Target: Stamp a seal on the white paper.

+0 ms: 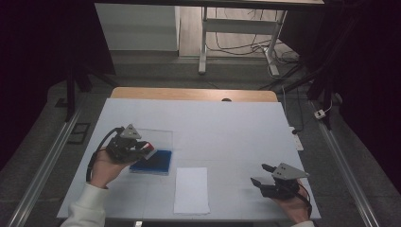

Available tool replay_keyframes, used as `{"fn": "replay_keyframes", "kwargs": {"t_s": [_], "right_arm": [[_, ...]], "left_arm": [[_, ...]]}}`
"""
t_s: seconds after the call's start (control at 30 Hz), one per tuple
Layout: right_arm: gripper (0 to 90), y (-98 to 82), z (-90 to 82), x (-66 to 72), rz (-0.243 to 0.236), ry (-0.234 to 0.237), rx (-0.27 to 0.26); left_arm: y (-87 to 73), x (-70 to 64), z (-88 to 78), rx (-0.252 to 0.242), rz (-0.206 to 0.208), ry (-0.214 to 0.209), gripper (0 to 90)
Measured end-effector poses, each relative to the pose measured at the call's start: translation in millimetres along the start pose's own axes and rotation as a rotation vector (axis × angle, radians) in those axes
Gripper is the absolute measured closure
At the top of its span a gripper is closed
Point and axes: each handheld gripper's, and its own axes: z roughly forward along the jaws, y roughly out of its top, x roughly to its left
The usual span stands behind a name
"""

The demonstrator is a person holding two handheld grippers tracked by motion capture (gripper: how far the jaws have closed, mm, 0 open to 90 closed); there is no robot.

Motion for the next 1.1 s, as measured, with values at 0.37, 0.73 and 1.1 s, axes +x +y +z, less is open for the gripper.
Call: {"fn": "replay_keyframes", "kwargs": {"t_s": [0.37,0.73,1.1], "right_arm": [[31.3,-0.1,-0.1,0.2,0.002,-0.004,0.002],[31.5,-0.3,-0.2,-0.3,-0.002,-0.006,0.005],[31.6,-0.8,0.5,-0.7,-0.002,0.0,0.007]], "left_arm": [[4.8,-8.3,-1.2,-0.011,0.024,-0.029,70.2],[9.5,-18.2,-0.6,-0.03,0.048,-0.074,70.2],[14.3,-30.0,6.2,-0.03,0.074,-0.115,70.2]]}}
